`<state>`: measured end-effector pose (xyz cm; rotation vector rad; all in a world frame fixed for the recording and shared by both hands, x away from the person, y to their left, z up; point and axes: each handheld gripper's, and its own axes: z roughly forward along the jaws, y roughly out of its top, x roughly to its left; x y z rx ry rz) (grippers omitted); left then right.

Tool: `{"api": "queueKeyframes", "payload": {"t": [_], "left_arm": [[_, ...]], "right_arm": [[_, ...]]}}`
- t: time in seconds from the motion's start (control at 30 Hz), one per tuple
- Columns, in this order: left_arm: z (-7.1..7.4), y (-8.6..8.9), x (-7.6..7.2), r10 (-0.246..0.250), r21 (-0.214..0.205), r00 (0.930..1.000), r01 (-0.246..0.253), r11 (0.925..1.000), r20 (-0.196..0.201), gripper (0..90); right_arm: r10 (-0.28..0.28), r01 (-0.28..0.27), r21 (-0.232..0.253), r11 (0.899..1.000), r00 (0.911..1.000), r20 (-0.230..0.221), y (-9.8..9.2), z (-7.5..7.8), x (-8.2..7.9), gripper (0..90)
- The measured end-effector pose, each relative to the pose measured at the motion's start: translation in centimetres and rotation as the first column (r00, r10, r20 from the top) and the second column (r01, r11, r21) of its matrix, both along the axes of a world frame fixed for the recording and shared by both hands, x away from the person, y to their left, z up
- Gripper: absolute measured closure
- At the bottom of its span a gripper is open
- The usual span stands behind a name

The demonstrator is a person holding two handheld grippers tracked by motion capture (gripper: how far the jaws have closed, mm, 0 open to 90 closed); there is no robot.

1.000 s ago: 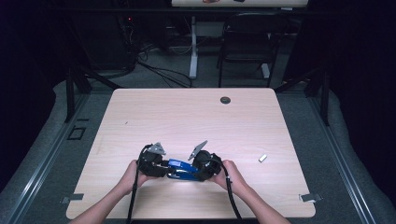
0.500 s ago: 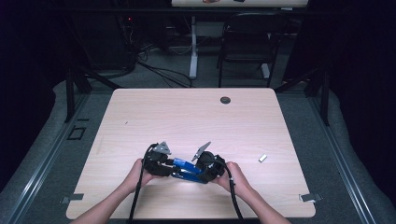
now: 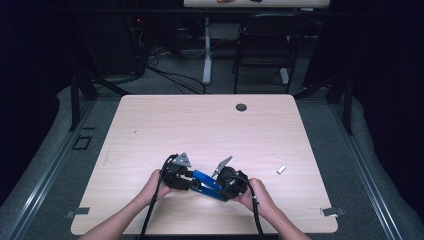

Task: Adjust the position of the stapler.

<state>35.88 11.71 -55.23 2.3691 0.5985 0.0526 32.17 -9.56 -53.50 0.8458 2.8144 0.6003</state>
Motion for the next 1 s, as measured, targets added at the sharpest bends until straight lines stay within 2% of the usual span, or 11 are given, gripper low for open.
{"api": "queueKeyframes", "payload": {"t": [0.03, 0.1, 0.27, 0.33, 0.4, 0.63, 0.73, 0.87, 0.9, 1.0], "left_arm": [[0.0, -0.1, 0.0, -0.002, 0.001, 1.0, 0.002, 1.0, 0.0, 60.2], [0.0, -0.1, 0.0, -0.004, 0.003, 1.0, 0.004, 1.0, 0.001, 60.0], [0.1, 0.0, -0.1, -0.007, 0.0, 1.0, 0.007, 1.0, -0.007, 60.3], [0.2, 0.2, -0.2, -0.003, 0.012, 1.0, 0.003, 0.9999, -0.004, 60.6], [0.3, 0.4, -0.3, -0.004, -0.003, 0.9998, 0.004, 1.0, -0.018, 56.9], [0.6, 1.3, -1.2, 0.04, 0.024, 0.9988, -0.039, 0.9989, -0.028, 42.1], [0.4, 1.5, -1.3, 0.038, 0.045, 0.9983, -0.036, 0.9983, -0.044, 37.5], [-0.1, 1.3, -1.6, 0.013, 0.07, 0.9987, -0.009, 0.9975, -0.05, 39.2], [-0.3, 1.1, -1.7, 0.009, 0.083, 0.9991, -0.006, 0.9965, -0.042, 40.9], [-0.5, 0.7, -1.8, 0.0, 0.089, 0.9995, 0.003, 0.996, -0.033, 46.7]], "right_arm": [[0.001, -0.001, -0.012, 1.0, 1.0, 0.001, -0.1, 0.1, -0.1, 64.7], [-0.008, 0.008, 0.005, 1.0, 1.0, -0.001, -0.2, 0.0, -0.2, 64.6], [-0.013, 0.013, 0.005, 1.0, 0.9999, 0.001, -0.2, 0.0, -0.2, 64.2], [-0.006, 0.006, -0.003, 1.0, 1.0, 0.001, -0.2, 0.0, -0.1, 64.1], [-0.01, 0.01, 0.009, 1.0, 0.9999, -0.002, -0.2, -0.1, -0.1, 63.6], [0.003, -0.003, -0.008, 1.0, 1.0, 0.002, -0.1, -0.1, 0.0, 63.8], [0.004, -0.004, -0.008, 1.0, 1.0, 0.004, -0.1, -0.1, 0.0, 64.0], [0.01, -0.01, -0.016, 1.0, 0.9999, 0.005, -0.2, 0.0, 0.0, 64.2], [0.005, -0.005, 0.001, 1.0, 1.0, 0.0, -0.2, -0.1, 0.0, 64.2], [0.004, -0.004, 0.001, 1.0, 1.0, 0.0, -0.2, -0.1, 0.0, 64.1]]}}
